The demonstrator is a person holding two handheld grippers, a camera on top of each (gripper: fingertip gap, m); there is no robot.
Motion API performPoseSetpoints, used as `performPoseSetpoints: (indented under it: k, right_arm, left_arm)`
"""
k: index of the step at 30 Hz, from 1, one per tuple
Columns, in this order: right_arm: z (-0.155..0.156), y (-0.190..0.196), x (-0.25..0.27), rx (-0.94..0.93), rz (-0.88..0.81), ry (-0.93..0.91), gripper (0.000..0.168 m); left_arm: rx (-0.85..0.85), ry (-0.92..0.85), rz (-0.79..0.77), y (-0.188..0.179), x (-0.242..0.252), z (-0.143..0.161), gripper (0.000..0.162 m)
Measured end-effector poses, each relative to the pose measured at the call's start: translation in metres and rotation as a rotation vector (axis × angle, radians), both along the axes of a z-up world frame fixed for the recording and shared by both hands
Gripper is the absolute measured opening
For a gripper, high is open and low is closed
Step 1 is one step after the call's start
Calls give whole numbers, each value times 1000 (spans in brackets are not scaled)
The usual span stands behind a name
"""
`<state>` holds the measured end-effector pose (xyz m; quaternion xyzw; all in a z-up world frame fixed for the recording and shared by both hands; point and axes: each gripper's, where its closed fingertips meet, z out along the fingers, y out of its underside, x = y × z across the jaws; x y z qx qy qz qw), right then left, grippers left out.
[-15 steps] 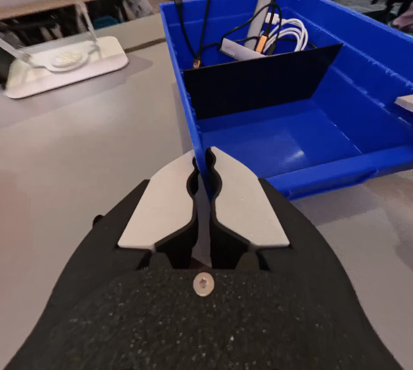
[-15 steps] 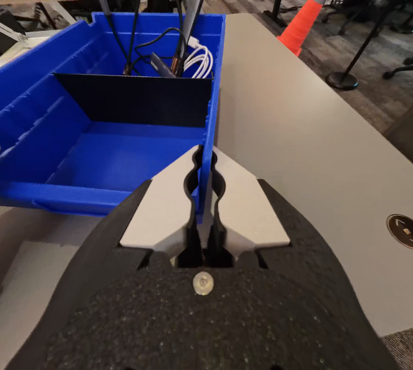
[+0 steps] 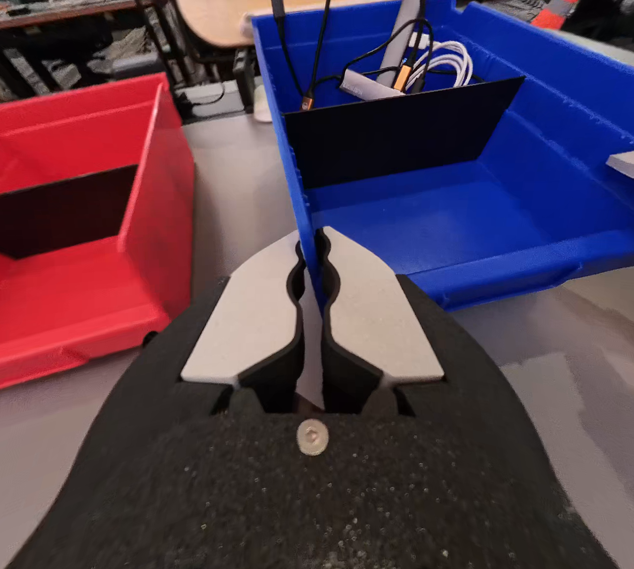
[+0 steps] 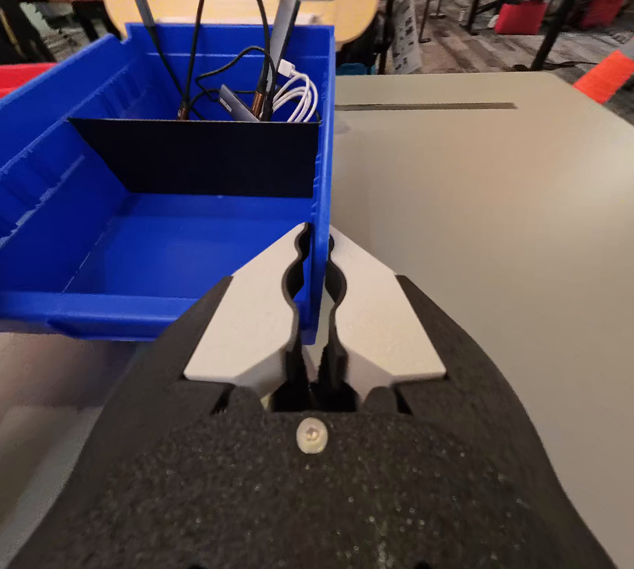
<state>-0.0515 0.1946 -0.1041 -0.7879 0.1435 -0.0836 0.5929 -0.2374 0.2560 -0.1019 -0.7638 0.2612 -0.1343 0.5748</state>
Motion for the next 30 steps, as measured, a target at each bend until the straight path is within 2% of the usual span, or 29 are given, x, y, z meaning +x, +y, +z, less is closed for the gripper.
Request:
performPoseSetpoints:
  k: [4, 7, 10, 12, 14, 17, 19, 21, 23, 24, 25, 27, 30]
  right_arm:
    - [-20, 21, -19, -76, 87, 10, 3]
    - [-23, 23, -19, -61, 140, 52, 4]
    - [-24, 22, -20, -57, 198, 63, 6]
    - [-22, 18, -24, -46, 233, 101, 10]
    - [-13, 12, -31, 3, 291, 129, 21]
    - [3, 3, -33, 76, 333, 71, 29]
    - [16, -2, -32, 122, 328, 8, 31]
    - [33, -8, -38, 174, 334, -22, 38]
    - [60, -18, -63, 259, 392, -64, 42]
    - [72, -23, -80, 298, 428, -84, 42]
    - [78, -26, -103, 315, 489, -85, 42]
    - [75, -33, -155, 305, 642, -53, 42]
    - [37, -43, -225, 213, 830, 41, 43]
  left_arm:
    - [-94, -16, 20, 15, -21, -27, 5]
    - [-80, 13, -28, 16, -18, -28, 7]
    - [-144, -37, -110, 8, -12, -28, 24]
    - [-169, -130, -129, 2, -17, -13, 24]
    - [-51, -227, -58, 9, -45, 20, 23]
    - [133, -236, 102, 27, -117, 60, 23]
    - [167, -240, 210, 47, -177, 65, 24]
    - [142, -161, 309, 72, -236, 46, 35]
    - [58, -45, 437, 92, -290, 14, 39]
    - [21, -48, 482, 98, -305, 4, 41]
    - [-23, -99, 441, 101, -303, -2, 43]
    - [-115, -171, 283, 101, -280, -10, 52]
    - [-100, -82, 313, 118, -286, -18, 49]
